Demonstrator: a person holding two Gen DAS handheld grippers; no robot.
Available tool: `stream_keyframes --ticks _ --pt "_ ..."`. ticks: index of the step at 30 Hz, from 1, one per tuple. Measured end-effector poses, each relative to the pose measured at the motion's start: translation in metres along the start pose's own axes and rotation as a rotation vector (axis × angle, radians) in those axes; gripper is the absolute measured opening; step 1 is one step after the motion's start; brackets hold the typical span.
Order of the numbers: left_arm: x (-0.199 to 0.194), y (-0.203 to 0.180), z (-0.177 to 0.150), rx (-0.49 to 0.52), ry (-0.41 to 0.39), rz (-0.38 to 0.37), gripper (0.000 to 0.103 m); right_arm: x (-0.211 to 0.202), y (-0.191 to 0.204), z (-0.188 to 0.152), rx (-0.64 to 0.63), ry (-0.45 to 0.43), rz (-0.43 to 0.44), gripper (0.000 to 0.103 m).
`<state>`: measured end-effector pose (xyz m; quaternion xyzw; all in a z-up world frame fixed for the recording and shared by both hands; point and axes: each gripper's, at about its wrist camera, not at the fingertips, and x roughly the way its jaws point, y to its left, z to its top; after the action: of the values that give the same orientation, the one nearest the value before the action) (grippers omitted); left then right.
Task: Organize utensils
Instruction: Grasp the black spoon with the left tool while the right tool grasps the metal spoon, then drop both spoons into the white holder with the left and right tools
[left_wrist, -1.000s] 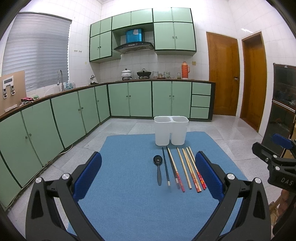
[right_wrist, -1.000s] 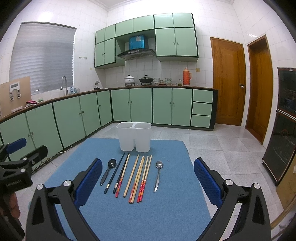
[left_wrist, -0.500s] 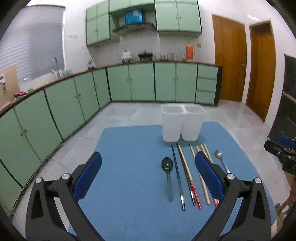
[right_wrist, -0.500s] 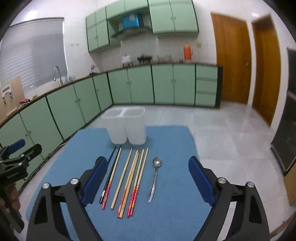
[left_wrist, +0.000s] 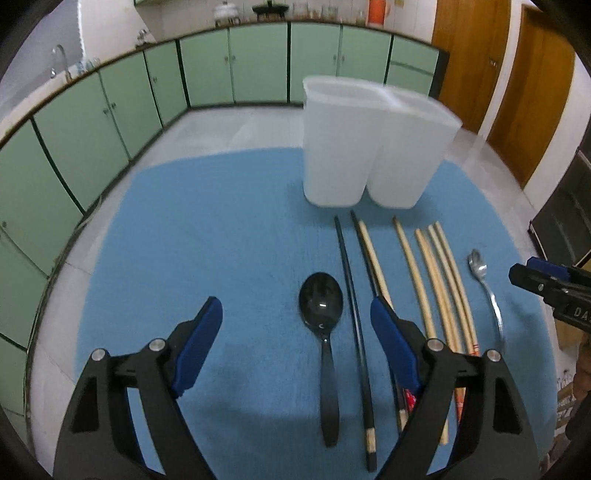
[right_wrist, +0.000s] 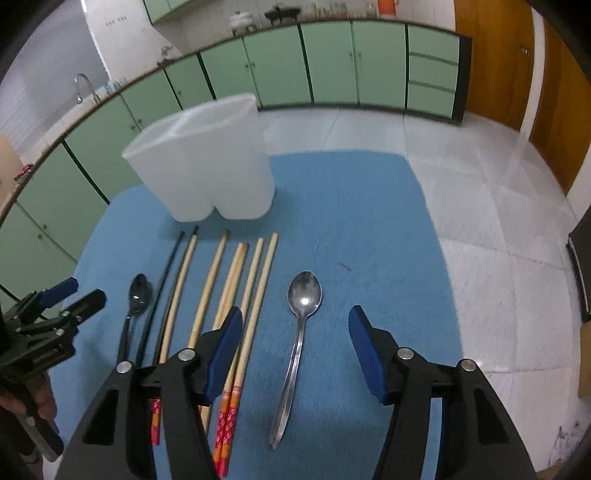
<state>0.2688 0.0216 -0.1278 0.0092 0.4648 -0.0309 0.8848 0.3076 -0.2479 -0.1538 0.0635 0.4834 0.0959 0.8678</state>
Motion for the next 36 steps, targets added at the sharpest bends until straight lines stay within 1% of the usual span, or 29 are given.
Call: stream_keyframes --ticks 3,7,11,13,15,17,19,23,24,25,26,27,28,29,33,35,36 --pt "0.017 -0.001 0.004 0.006 0.038 0.004 0.079 0.008 -0.003 0.002 0.008 0.023 -0.004 0.058" --pt "0.04 -0.002 0.009 0.005 0.089 0.006 0.07 0.019 -0.005 0.005 0.009 0.043 0.001 0.058" --pt "0.055 -0.003 0.011 0.013 0.123 0.0 0.066 0.027 -0.007 0.009 0.005 0.061 0.003 0.057" --pt "0.054 -0.002 0.012 0.015 0.111 0.002 0.066 0.032 -0.008 0.012 0.003 0.07 0.001 0.057" --pt "0.053 -0.001 0.014 0.011 0.105 -0.006 0.064 0.038 -0.009 0.013 0.006 0.083 -0.004 0.057" --pt "0.053 -0.001 0.015 0.009 0.095 -0.011 0.054 0.043 -0.01 0.014 0.012 0.094 0.003 0.055" --pt "0.054 -0.002 0.014 0.009 0.089 -0.016 0.051 0.047 -0.008 0.015 0.01 0.102 0.012 0.053" --pt "0.052 -0.003 0.014 0.009 0.078 -0.022 0.045 0.052 -0.003 0.017 -0.009 0.104 -0.014 0.051" --pt "0.052 -0.004 0.014 0.014 0.074 -0.019 0.044 0.052 -0.002 0.018 -0.012 0.105 -0.023 0.05" --pt "0.051 -0.006 0.014 0.021 0.067 -0.015 0.042 0.052 -0.002 0.017 -0.013 0.104 -0.028 0.045" --pt "0.052 -0.007 0.013 0.022 0.062 -0.016 0.036 0.052 -0.001 0.017 -0.019 0.105 -0.031 0.036" --pt "0.052 -0.008 0.014 0.022 0.057 -0.016 0.033 0.052 0.0 0.015 -0.027 0.105 -0.034 0.031" --pt "0.051 -0.008 0.015 0.018 0.055 -0.019 0.033 0.051 0.001 0.014 -0.034 0.104 -0.033 0.028" --pt "0.053 -0.005 0.016 0.016 0.052 -0.021 0.033 0.049 0.001 0.013 -0.035 0.1 -0.028 0.028" --pt "0.045 -0.007 0.008 0.013 0.016 -0.027 0.033 0.04 0.002 0.009 -0.028 0.059 -0.006 0.028" --pt "0.037 -0.004 0.007 0.005 -0.025 -0.036 0.033 0.028 0.004 0.008 -0.036 0.006 0.017 0.028" --pt "0.031 -0.005 0.006 0.007 -0.059 -0.031 0.033 0.02 0.004 0.009 -0.044 -0.021 0.018 0.028"
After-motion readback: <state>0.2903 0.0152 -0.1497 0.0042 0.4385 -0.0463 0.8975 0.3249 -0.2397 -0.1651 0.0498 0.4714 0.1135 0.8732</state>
